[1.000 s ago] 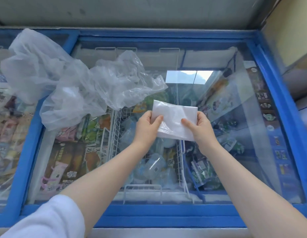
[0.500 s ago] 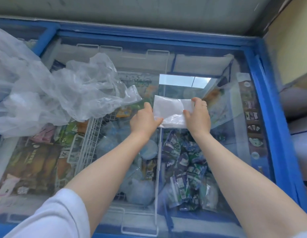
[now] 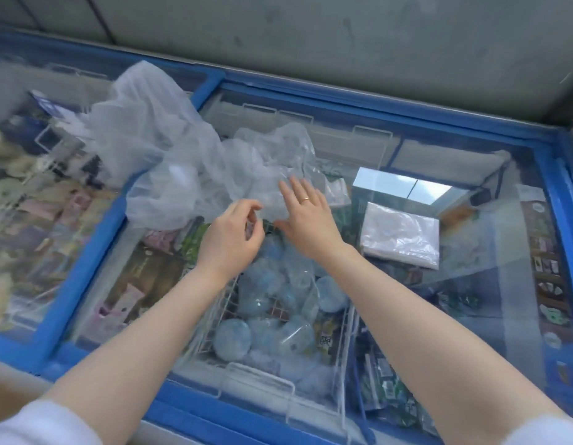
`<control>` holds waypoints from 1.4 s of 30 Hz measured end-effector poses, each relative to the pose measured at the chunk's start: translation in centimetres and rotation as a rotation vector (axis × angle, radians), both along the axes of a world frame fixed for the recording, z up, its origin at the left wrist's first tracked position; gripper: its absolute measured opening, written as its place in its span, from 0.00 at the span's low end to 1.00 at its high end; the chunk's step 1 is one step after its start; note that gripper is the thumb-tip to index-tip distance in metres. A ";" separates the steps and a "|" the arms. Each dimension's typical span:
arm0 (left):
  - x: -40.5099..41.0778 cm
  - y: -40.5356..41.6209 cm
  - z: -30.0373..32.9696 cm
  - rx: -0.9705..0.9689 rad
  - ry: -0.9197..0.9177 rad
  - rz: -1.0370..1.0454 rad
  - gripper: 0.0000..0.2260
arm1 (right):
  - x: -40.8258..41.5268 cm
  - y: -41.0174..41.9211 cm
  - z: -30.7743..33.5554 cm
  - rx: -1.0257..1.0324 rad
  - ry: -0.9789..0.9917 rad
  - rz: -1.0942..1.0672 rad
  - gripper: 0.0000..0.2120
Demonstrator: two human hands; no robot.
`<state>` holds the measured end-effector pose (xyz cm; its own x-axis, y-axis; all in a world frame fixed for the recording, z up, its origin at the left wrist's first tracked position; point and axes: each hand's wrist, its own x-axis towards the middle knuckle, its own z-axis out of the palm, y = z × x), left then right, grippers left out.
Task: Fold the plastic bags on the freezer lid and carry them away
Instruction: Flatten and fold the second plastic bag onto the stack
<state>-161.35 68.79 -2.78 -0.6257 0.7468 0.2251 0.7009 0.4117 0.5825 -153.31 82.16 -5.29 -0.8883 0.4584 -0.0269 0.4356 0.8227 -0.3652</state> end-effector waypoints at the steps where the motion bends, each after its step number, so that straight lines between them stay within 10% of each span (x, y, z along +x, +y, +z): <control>1: -1.4 -1.2 0.1 -0.007 0.035 -0.007 0.11 | -1.2 -0.4 -0.5 -0.024 -0.102 -0.043 0.37; 4: -5.3 -4.4 -0.1 -0.049 0.132 -0.061 0.12 | -3.1 -1.4 -2.7 -0.021 -0.289 -0.150 0.44; 8: -8.6 -6.1 -1.0 -0.085 0.141 -0.207 0.18 | -2.6 -3.7 -3.5 0.131 -0.210 -0.152 0.20; 13: -9.3 -4.4 -0.4 -0.164 -0.128 -0.544 0.37 | 0.1 -6.2 1.4 -0.732 0.290 -0.262 0.12; 17: -7.4 -3.2 1.2 0.137 -0.273 -0.639 0.18 | 2.7 -7.1 6.0 -0.995 0.410 -0.300 0.07; 21: -5.7 -4.7 3.3 0.238 -0.905 -0.463 0.15 | 5.4 -5.8 7.2 -1.268 0.528 -0.434 0.12; 29: -5.5 -6.5 4.4 -0.042 -1.588 -0.257 0.12 | 7.0 -5.2 5.4 -1.848 0.985 -0.478 0.22; 36: -4.3 -7.4 3.4 0.201 -1.621 0.111 0.15 | 6.6 -6.3 4.3 -1.793 0.898 -0.554 0.51; 42: -4.0 -6.8 2.9 0.351 -1.722 0.395 0.18 | 5.5 -9.6 4.2 -1.155 0.375 -0.406 0.19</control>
